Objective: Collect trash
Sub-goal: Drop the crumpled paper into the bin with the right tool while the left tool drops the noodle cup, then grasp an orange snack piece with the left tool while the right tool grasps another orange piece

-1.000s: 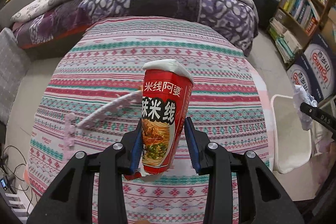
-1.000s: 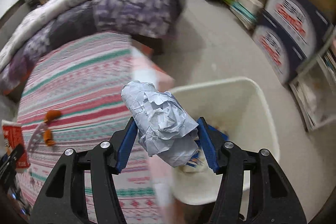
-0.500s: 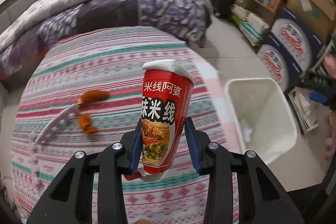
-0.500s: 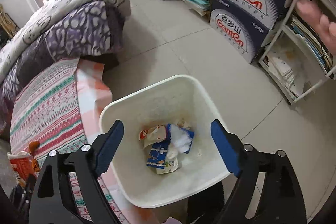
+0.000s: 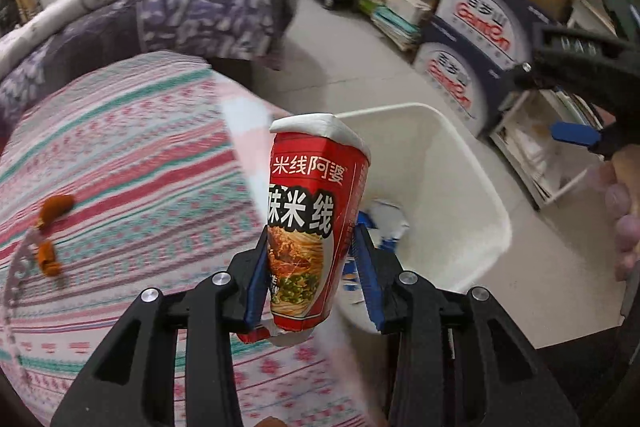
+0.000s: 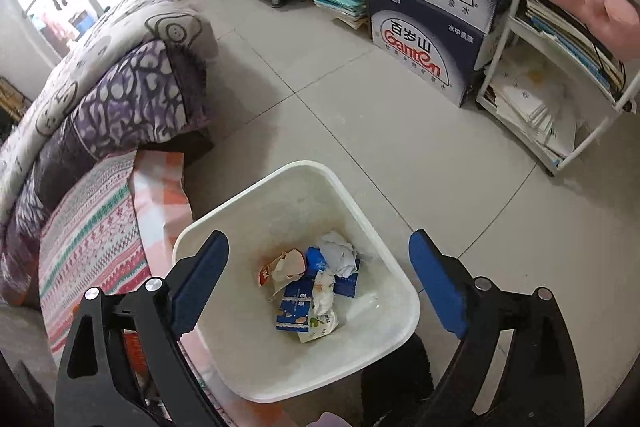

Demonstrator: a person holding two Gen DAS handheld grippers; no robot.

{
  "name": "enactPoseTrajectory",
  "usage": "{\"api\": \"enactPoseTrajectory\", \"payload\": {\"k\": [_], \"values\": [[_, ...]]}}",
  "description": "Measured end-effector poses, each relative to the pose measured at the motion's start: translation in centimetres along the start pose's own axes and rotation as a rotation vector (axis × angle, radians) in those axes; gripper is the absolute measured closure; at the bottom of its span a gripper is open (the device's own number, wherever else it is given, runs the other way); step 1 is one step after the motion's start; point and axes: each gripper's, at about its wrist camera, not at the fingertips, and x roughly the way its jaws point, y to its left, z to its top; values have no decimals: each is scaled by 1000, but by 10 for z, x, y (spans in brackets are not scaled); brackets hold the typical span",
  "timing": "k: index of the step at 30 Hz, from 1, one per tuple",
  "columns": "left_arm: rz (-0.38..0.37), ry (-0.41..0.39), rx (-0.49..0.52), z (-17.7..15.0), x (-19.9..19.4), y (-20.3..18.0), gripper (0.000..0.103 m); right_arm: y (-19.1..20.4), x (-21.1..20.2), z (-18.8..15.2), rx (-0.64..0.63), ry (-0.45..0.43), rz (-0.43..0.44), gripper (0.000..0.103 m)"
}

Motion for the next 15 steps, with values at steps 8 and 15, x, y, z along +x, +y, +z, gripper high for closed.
{"api": "enactPoseTrajectory", "payload": {"k": [8, 15], "values": [[-160, -11, -40, 7, 6, -11, 33, 6, -1, 0, 17, -7, 20, 15], [56, -24, -171, 8, -5, 45, 33, 33, 0, -10, -42, -7, 35, 13]]}}
